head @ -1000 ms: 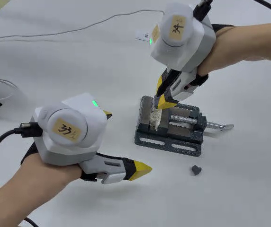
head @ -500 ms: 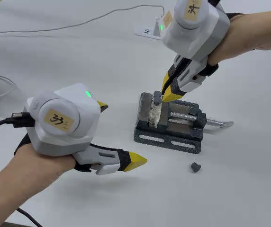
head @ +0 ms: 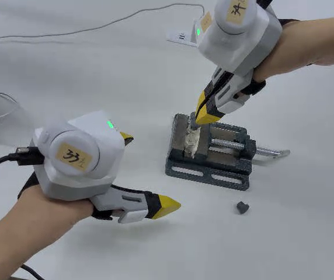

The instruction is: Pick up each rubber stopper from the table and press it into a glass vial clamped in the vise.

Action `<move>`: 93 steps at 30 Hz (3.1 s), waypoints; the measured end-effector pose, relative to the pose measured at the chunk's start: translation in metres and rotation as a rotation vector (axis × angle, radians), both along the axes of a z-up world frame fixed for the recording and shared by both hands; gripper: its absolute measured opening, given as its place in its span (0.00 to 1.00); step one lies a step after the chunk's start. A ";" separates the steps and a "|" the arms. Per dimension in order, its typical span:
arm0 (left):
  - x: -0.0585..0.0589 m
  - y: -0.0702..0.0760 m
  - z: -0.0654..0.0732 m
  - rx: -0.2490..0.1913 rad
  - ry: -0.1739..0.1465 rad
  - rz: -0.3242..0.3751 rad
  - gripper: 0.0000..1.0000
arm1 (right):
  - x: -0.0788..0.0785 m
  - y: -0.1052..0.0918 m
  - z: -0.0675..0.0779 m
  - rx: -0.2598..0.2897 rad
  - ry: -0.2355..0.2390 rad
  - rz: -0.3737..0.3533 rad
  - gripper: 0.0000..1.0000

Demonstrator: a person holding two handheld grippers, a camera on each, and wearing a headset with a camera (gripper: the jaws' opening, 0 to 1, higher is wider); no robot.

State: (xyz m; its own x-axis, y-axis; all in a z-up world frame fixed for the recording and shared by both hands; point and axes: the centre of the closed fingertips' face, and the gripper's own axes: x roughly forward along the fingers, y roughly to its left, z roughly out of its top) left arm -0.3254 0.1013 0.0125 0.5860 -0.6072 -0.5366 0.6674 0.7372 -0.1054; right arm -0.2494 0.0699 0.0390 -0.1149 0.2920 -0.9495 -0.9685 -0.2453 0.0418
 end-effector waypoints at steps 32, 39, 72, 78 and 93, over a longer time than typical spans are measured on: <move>-0.003 -0.011 -0.010 -0.038 0.033 0.005 0.83 | -0.005 -0.001 -0.006 -0.024 0.020 0.012 0.00; -0.002 -0.011 -0.010 -0.041 0.033 0.008 0.83 | -0.002 0.001 -0.010 -0.047 0.011 0.029 0.00; -0.001 -0.006 -0.008 -0.050 0.035 0.029 0.82 | 0.000 0.000 -0.011 -0.077 0.063 -0.083 0.00; -0.003 -0.002 -0.005 -0.042 0.025 0.041 0.82 | -0.001 -0.003 -0.008 -0.021 0.069 -0.111 0.00; 0.002 0.000 0.009 -0.024 -0.004 0.033 0.82 | -0.001 0.003 -0.009 -0.070 0.050 -0.122 0.00</move>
